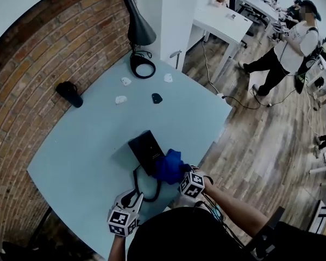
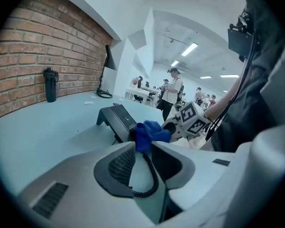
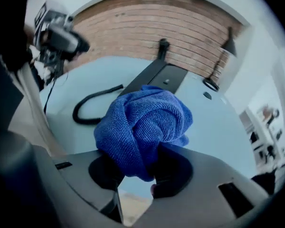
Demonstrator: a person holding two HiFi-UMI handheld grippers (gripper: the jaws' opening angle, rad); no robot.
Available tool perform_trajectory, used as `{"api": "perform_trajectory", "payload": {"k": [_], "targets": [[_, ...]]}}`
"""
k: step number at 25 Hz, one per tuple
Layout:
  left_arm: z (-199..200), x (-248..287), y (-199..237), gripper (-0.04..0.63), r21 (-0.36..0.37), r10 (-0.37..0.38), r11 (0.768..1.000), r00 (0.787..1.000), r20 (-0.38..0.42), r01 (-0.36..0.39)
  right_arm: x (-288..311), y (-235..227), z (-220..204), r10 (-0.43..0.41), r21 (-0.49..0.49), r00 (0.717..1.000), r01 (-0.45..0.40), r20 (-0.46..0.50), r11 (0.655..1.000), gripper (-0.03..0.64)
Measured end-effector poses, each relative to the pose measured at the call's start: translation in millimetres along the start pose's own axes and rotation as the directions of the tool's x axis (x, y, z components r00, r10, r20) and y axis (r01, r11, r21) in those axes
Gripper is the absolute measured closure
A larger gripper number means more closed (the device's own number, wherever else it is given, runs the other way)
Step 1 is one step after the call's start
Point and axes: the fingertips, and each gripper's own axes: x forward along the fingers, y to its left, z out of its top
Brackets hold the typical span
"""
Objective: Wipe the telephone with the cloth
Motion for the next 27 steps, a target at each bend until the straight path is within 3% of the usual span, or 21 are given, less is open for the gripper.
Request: {"api": "perform_trajectory", "payload": {"k": [2, 3, 9, 18, 27], "targets": [[-1, 4, -5, 0.463, -0.005, -0.003, 1.0, 1.0, -0.013, 0.003, -17, -2, 14, 0.014, 0.154, 0.993, -0.032, 0.113, 0.988, 0.488], [-1, 6, -8, 0.463, -0.011, -0.005, 1.0, 1.0, -0.017, 0.005, -24, 1, 21, 0.021, 0.174, 0.987, -0.049, 0.158, 0.984, 0.491], [-1, 28, -25, 0.463, -0.073, -0.016, 0.997, 1.0, -0.022, 0.014, -47, 37, 44, 0.084, 0.018, 0.955, -0.093, 0.286, 0.995, 0.492], [-9, 62, -58, 0.463, -0.121, -0.035, 0.992, 0.996, -0.087, 0.025, -69, 36, 11, 0.115, 0.119, 0.927, -0.167, 0.356, 0.979, 0.492], [-2, 115, -78, 0.463, -0.114, -0.047, 0.993, 0.989, -0.14, 0.031, -88, -3, 1, 0.144, 0.138, 0.863, -0.237, 0.485, 0.962, 0.492]]}}
